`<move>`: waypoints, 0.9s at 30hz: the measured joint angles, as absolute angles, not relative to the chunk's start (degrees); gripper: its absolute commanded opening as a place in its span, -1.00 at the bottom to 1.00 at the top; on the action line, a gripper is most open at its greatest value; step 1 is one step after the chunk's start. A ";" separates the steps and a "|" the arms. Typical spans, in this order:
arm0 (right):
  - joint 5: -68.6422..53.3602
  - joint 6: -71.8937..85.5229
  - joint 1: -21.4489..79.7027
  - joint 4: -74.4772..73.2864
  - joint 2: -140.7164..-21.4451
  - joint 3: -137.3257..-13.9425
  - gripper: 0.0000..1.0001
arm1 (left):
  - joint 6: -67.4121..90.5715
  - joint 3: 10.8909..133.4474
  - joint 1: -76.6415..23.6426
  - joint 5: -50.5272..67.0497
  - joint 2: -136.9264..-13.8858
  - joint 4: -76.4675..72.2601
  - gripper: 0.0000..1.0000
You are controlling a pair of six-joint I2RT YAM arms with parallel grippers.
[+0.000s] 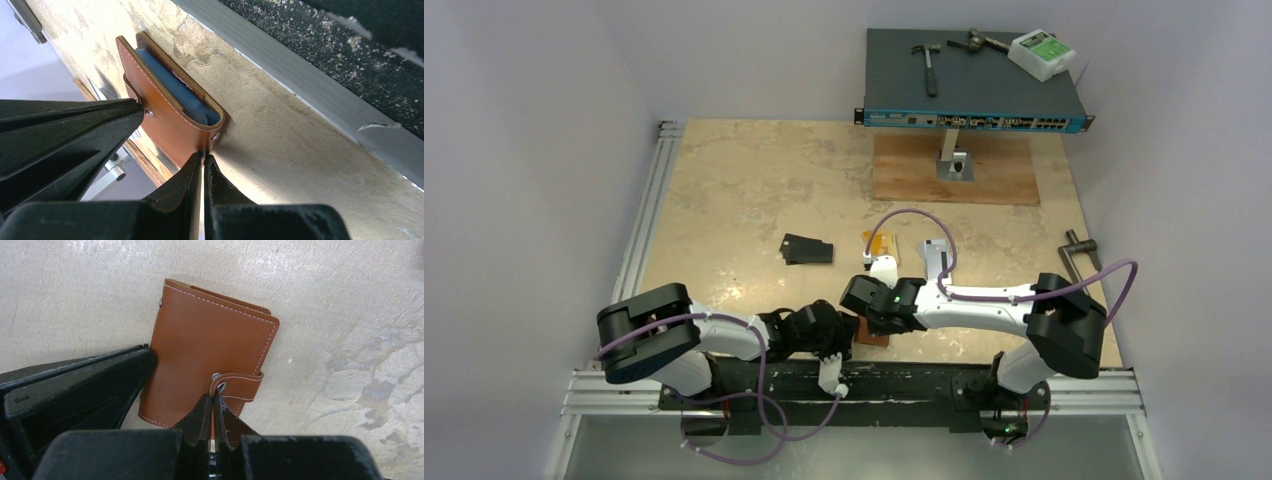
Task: Put the credit cards into the card holder
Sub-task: Close the card holder at the center of the board.
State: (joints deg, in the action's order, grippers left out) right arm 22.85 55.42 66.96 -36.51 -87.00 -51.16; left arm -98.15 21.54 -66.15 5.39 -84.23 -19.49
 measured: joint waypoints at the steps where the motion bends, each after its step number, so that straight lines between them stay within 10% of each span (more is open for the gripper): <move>1: 22.81 55.42 66.81 -36.23 -87.07 -51.03 -1.00 | -98.13 21.54 -66.15 5.39 -84.23 -19.46 -0.94; 27: 12.49 45.04 58.76 -33.39 -92.16 -54.22 -1.00 | -98.21 21.87 -66.13 4.82 -83.11 -16.95 -0.95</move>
